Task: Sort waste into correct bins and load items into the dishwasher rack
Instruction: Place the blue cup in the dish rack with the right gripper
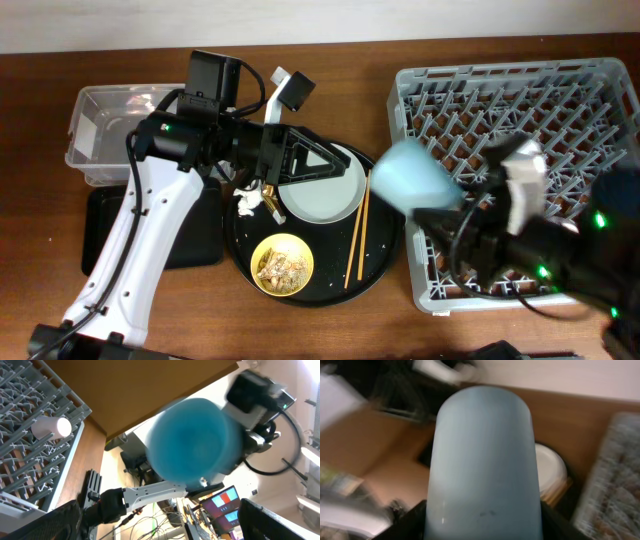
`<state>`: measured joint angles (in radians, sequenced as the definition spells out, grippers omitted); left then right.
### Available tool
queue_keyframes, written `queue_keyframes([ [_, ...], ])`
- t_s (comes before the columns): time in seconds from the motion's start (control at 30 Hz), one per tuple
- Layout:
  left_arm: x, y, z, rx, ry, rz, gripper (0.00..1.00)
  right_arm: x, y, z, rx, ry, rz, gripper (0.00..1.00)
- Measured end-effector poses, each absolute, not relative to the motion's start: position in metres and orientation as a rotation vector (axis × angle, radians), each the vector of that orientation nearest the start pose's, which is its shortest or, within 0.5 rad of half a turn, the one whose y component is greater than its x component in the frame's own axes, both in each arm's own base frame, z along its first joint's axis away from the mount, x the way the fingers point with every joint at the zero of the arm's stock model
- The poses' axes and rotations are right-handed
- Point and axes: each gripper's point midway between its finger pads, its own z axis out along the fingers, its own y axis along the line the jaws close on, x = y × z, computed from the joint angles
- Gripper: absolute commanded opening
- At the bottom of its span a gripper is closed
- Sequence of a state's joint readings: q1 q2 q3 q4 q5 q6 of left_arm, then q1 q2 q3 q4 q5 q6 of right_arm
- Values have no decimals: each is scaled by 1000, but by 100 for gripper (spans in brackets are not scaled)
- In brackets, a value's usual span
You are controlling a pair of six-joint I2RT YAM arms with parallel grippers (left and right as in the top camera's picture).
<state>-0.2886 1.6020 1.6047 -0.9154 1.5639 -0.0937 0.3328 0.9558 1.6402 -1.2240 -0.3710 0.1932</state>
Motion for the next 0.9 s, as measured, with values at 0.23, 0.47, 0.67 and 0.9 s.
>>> queue_keyframes([
  [0.23,257,-256,378,863,1913,-2066,99,173,4,363,370,2286,63,55],
  [0.47,257,-256,379,864,1912,-2066,99,173,-30,344,540,2343,-235,55],
  [0.67,257,-256,379,864,1912,-2065,99,193,-9,313,518,2546,-243,55],
  [0.9,257,-256,379,864,1912,-2065,99,200,-47,267,694,2799,-214,55],
])
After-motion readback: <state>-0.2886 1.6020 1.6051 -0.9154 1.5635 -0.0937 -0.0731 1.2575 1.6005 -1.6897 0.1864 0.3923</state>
